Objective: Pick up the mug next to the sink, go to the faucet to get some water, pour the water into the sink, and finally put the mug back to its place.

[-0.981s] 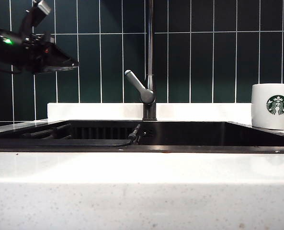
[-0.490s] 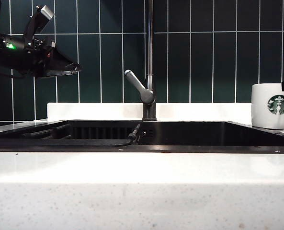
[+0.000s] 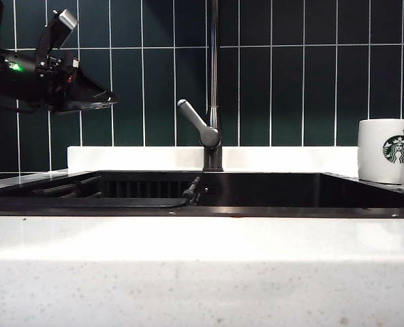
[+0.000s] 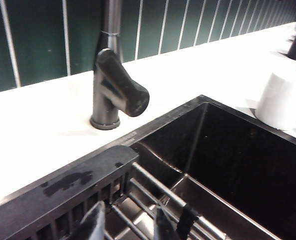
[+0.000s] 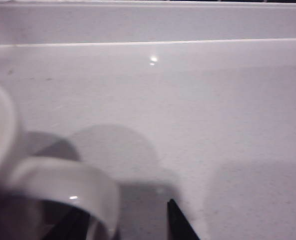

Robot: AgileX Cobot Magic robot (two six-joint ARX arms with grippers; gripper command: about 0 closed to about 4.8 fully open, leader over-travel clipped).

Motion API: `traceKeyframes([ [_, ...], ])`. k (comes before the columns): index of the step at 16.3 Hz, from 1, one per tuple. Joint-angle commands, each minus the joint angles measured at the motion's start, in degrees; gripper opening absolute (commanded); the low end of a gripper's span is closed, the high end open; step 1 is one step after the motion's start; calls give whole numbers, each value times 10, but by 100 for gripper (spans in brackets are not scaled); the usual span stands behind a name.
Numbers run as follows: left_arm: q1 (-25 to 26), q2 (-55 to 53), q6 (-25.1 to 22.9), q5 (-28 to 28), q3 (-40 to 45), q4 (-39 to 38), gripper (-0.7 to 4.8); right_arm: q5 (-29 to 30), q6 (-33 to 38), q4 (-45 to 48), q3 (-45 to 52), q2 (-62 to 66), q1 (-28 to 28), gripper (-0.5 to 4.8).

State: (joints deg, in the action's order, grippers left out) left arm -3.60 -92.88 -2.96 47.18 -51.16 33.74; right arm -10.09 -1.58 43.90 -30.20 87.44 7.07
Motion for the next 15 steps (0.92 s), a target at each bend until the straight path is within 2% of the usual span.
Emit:
traceKeyframes([
  [1,-4,2,2,7,-2,6,124,30,-1,29,-1,5,21,211],
  [2,-6,2,2,7,-2,5,124,62,-2,41,-4,17,27,211],
  [5,-6,2,1,17,-2,-7,124,89,-2,43,-22,58,26,212],
  [15,-6,2,-3,15,-2,-9,121,66,-19,68,-22,58,31,203],
])
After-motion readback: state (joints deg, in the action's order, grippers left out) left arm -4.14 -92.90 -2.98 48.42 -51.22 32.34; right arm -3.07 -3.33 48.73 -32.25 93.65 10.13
